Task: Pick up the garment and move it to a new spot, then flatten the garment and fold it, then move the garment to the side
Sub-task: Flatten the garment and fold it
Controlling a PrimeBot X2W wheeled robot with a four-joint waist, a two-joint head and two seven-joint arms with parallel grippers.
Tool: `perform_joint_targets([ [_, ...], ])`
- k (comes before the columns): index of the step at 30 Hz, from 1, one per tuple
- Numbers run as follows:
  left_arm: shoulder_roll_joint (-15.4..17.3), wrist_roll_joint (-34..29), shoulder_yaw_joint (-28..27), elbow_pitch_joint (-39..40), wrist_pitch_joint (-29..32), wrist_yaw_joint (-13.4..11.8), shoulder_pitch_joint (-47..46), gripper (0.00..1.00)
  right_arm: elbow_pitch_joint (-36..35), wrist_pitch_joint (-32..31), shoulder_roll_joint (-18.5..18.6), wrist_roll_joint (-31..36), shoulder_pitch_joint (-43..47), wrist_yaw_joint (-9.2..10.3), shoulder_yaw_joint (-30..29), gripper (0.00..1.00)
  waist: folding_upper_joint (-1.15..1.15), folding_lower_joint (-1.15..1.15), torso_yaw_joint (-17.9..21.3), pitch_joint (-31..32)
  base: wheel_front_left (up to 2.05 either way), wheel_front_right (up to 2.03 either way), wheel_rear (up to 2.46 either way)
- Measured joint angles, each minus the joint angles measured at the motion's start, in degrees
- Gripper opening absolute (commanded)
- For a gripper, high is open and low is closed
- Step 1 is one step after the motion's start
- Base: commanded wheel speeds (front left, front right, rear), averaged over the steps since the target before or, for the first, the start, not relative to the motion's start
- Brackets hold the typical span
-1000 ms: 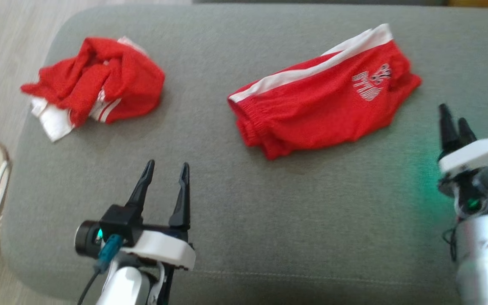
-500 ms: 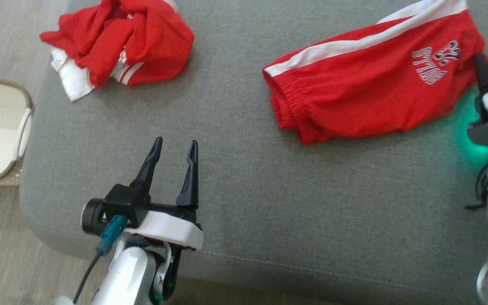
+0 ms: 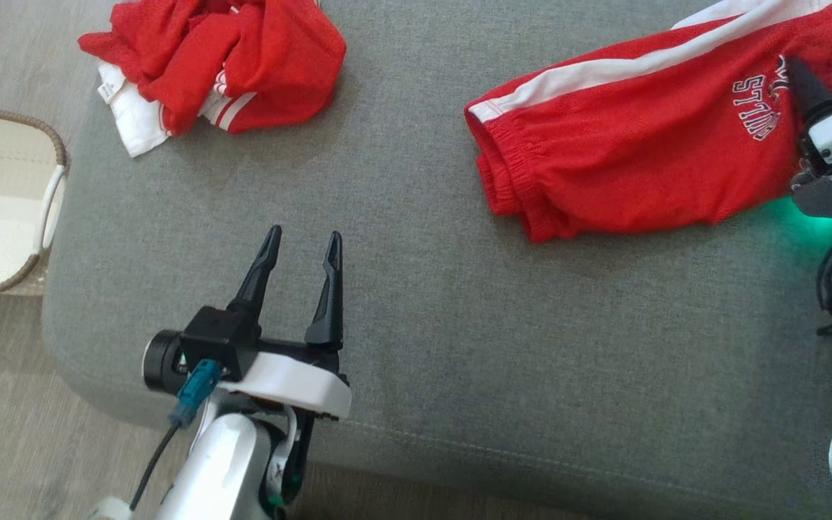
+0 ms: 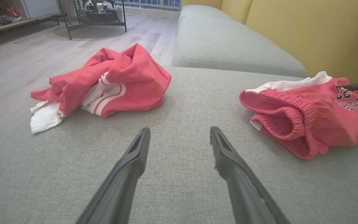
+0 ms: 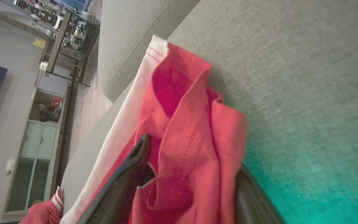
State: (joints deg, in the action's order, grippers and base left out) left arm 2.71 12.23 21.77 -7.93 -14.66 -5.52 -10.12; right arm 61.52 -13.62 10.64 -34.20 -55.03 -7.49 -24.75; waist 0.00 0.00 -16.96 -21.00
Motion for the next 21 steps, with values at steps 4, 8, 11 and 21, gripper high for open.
perform_joint_targets([
  [4,0.0,0.0,0.4,0.0,0.0,0.0,-0.1,1.0,1.0,1.6,0.4,0.9,-0.8,-0.01,1.4,0.0,0.0,0.0,-0.1,-0.2,0.0,0.0,0.0],
  [8,0.0,0.0,0.4,-0.1,0.0,-0.1,-0.6,1.0,1.3,4.7,0.4,0.7,-0.8,-0.01,1.9,0.0,0.0,0.01,0.1,0.1,0.0,0.0,0.0],
  [11,0.0,0.0,0.2,-0.4,0.0,-0.1,-0.6,1.0,1.8,7.4,0.4,-0.6,-0.5,-0.01,1.6,0.0,0.0,0.0,0.6,0.8,0.0,0.0,0.0],
  [21,0.0,0.0,-0.6,-1.0,0.0,0.0,-0.3,1.0,6.9,16.8,2.8,-0.6,2.7,-0.01,-2.1,0.0,0.0,0.0,3.6,4.3,0.0,0.0,0.0],
])
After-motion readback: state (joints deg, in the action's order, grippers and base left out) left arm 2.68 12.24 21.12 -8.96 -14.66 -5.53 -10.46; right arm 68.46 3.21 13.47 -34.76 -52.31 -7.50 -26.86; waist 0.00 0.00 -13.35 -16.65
